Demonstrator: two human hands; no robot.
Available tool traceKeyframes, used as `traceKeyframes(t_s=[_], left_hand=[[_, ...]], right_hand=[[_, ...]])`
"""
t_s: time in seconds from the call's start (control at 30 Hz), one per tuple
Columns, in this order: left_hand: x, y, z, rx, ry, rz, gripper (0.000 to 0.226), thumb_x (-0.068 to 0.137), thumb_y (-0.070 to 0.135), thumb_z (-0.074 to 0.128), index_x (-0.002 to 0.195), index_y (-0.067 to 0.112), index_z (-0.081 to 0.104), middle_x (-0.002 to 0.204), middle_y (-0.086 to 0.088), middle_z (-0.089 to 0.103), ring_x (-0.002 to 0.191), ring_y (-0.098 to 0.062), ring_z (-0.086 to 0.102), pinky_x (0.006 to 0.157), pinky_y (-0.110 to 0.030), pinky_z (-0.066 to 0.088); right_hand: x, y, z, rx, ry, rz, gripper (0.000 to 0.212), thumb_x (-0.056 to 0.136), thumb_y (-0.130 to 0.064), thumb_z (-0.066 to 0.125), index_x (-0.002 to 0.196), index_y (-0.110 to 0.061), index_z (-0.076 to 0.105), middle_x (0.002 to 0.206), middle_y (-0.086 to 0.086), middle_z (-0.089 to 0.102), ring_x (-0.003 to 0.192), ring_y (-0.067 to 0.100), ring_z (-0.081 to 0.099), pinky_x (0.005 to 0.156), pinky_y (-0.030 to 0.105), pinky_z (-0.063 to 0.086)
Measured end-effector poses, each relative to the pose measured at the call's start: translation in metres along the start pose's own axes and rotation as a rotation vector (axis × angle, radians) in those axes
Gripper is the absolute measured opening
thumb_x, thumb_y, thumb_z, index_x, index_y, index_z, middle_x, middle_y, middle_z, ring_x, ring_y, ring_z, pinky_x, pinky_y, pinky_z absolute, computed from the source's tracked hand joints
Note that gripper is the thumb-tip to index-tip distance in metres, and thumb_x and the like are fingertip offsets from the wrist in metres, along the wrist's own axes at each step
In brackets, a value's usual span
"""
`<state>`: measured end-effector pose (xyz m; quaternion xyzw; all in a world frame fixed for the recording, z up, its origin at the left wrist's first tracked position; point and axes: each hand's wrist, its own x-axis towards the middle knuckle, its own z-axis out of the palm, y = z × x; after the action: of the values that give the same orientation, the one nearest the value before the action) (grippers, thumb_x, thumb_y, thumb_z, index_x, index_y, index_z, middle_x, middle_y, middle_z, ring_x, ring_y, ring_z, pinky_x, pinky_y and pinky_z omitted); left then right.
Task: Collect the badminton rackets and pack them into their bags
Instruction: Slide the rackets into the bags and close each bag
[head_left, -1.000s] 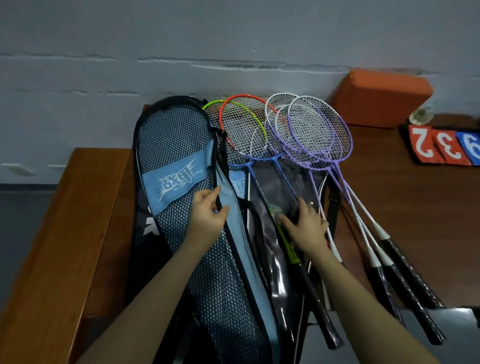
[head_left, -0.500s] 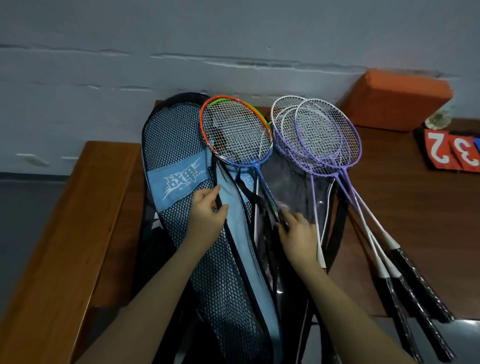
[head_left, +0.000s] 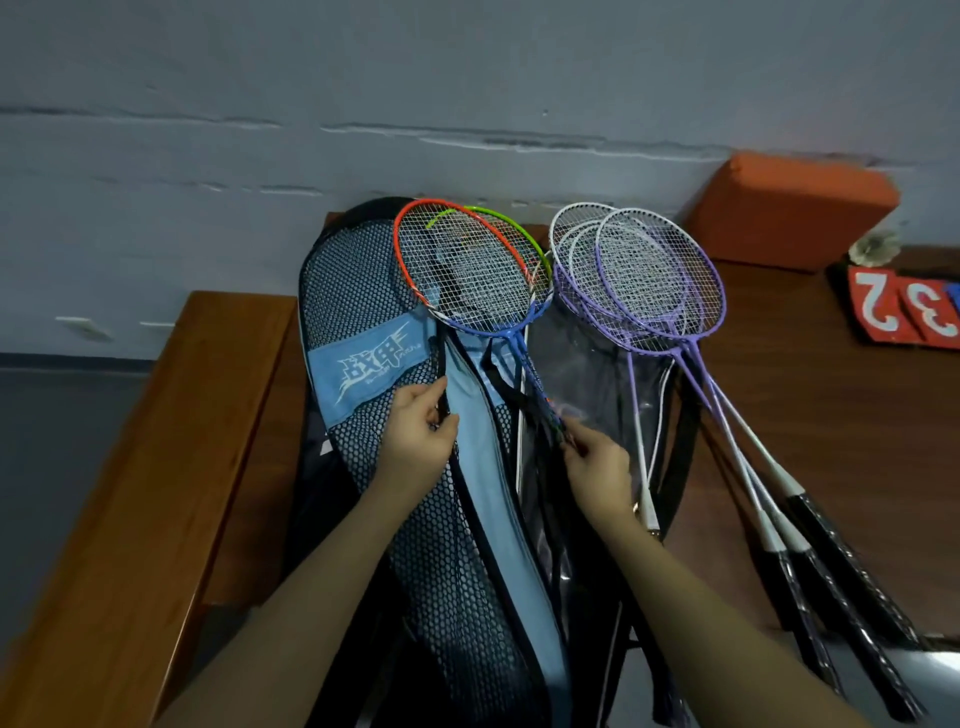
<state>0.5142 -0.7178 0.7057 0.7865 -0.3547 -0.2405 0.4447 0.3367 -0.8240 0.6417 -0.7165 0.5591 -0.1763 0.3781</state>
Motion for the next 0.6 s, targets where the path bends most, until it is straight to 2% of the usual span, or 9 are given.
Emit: traceKeyframes(t_s=[0.17, 0.27, 0.33, 0.43, 0.53, 0.6], left_hand=[[-0.002, 0.003, -0.006, -0.005, 0.017, -0.017, 0.049, 0.09, 0.007, 0.056, 0.136, 0.007, 0.042, 0.11, -0.001, 0.041, 0.085, -0.011, 0.044, 0.07, -0.001, 0.031], [-0.003, 0.005, -0.009, -0.027, 0.034, -0.012, 0.048, 0.089, 0.005, 0.055, 0.136, 0.008, 0.043, 0.108, -0.002, 0.041, 0.079, -0.005, 0.044, 0.066, 0.006, 0.03], [-0.004, 0.007, -0.013, -0.033, 0.037, -0.003, 0.048, 0.09, 0.004, 0.054, 0.136, 0.009, 0.043, 0.109, -0.003, 0.042, 0.079, -0.003, 0.044, 0.065, 0.007, 0.03], [-0.007, 0.009, -0.019, -0.037, 0.049, 0.02, 0.048, 0.09, 0.004, 0.055, 0.136, 0.009, 0.044, 0.11, -0.004, 0.043, 0.081, -0.001, 0.045, 0.066, 0.007, 0.029], [-0.009, 0.011, -0.024, -0.038, 0.054, 0.029, 0.047, 0.089, 0.005, 0.055, 0.135, 0.01, 0.044, 0.11, -0.004, 0.043, 0.08, -0.001, 0.044, 0.067, 0.007, 0.029], [-0.008, 0.011, -0.028, -0.034, 0.053, 0.029, 0.048, 0.089, 0.006, 0.056, 0.135, 0.01, 0.044, 0.11, -0.004, 0.043, 0.08, -0.004, 0.044, 0.07, 0.003, 0.029]], right_hand=[[-0.005, 0.002, -0.007, 0.216, -0.018, 0.029, 0.036, 0.087, -0.006, 0.059, 0.12, -0.02, 0.063, 0.091, 0.001, 0.071, 0.074, 0.008, 0.061, 0.071, 0.027, 0.05], [-0.005, -0.002, -0.013, 0.377, -0.134, 0.097, 0.026, 0.088, -0.006, 0.06, 0.111, -0.016, 0.067, 0.074, -0.004, 0.066, 0.054, -0.001, 0.054, 0.054, 0.02, 0.046], [-0.004, -0.007, -0.015, 0.472, -0.208, 0.153, 0.015, 0.088, -0.005, 0.061, 0.099, -0.01, 0.071, 0.064, -0.004, 0.062, 0.052, 0.006, 0.052, 0.05, 0.021, 0.044], [-0.005, -0.011, -0.016, 0.586, -0.247, 0.202, 0.016, 0.085, 0.003, 0.059, 0.085, -0.009, 0.069, 0.065, 0.002, 0.064, 0.056, 0.015, 0.052, 0.052, 0.024, 0.044], [-0.011, -0.016, -0.018, 0.614, -0.266, 0.204, 0.015, 0.085, 0.004, 0.057, 0.087, -0.007, 0.066, 0.071, 0.009, 0.064, 0.055, 0.016, 0.052, 0.052, 0.025, 0.043], [-0.016, -0.024, -0.023, 0.612, -0.218, 0.151, 0.011, 0.087, 0.002, 0.057, 0.091, -0.003, 0.066, 0.068, 0.01, 0.061, 0.051, 0.015, 0.052, 0.048, 0.024, 0.042]])
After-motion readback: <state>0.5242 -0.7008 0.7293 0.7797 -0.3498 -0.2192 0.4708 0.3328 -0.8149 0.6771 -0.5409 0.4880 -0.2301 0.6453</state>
